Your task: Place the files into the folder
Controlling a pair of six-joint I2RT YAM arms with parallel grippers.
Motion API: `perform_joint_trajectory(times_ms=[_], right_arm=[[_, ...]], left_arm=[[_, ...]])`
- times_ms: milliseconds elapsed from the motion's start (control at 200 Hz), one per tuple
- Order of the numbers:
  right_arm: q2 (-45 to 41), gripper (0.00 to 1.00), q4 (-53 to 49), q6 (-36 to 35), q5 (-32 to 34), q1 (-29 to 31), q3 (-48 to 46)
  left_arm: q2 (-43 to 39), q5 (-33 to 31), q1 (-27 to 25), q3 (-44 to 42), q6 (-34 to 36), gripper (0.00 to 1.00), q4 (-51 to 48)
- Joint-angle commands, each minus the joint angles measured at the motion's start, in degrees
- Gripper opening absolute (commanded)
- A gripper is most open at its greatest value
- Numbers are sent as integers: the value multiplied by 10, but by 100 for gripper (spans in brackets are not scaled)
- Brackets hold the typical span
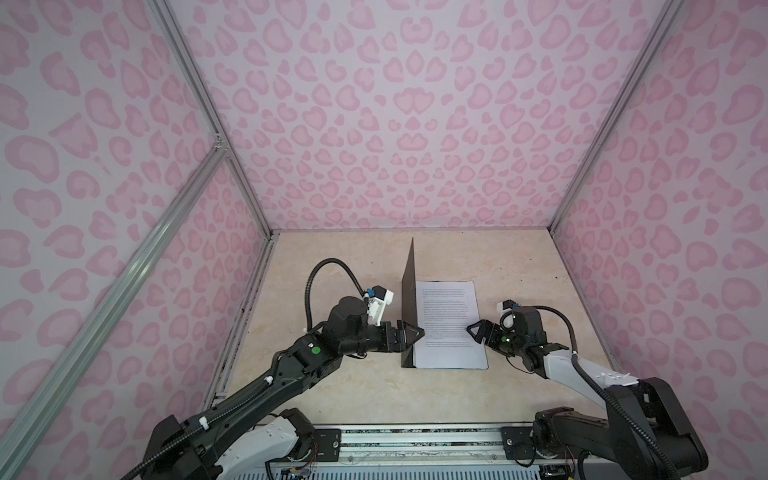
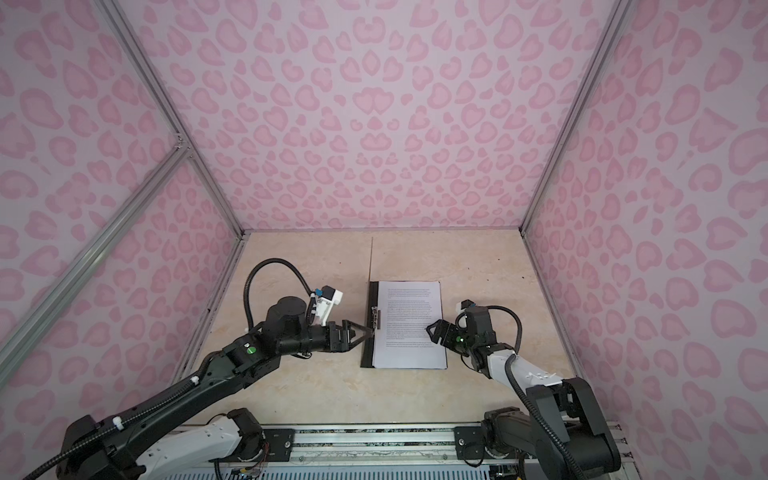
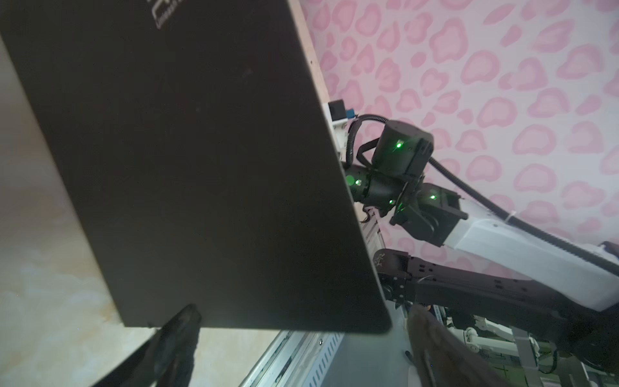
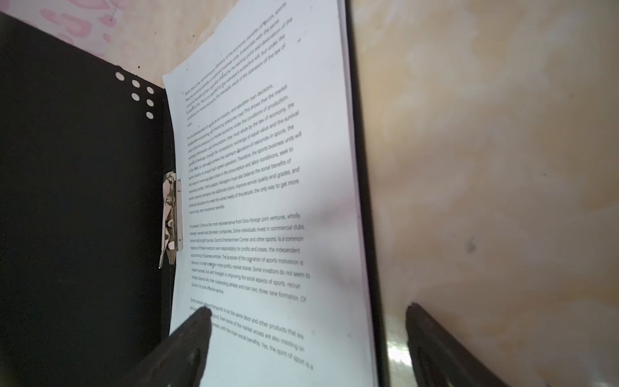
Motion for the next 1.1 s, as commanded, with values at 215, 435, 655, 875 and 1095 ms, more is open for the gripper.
perform_joint_trajectory(times_ms=[215,435,655,875,1095], right_arm=[[-93,98,-124,17,-26,-135,19],[-189,98,-159,14,-59,-259,-4],[-240,98,-163,-21,-100,-247,-9],[-304,98,-173,4,0,-237,9],[-289,98,-81,-7,262,-165,23]], left_arm=[[236,-111,-129,122,23,100,107],[331,-50,-144,180,-4,96,172],[152,-106,-61,70,50,99,130],[-87,-414,21,-55,95,97,-68],[-186,-742,124,-134,84,97,-145]])
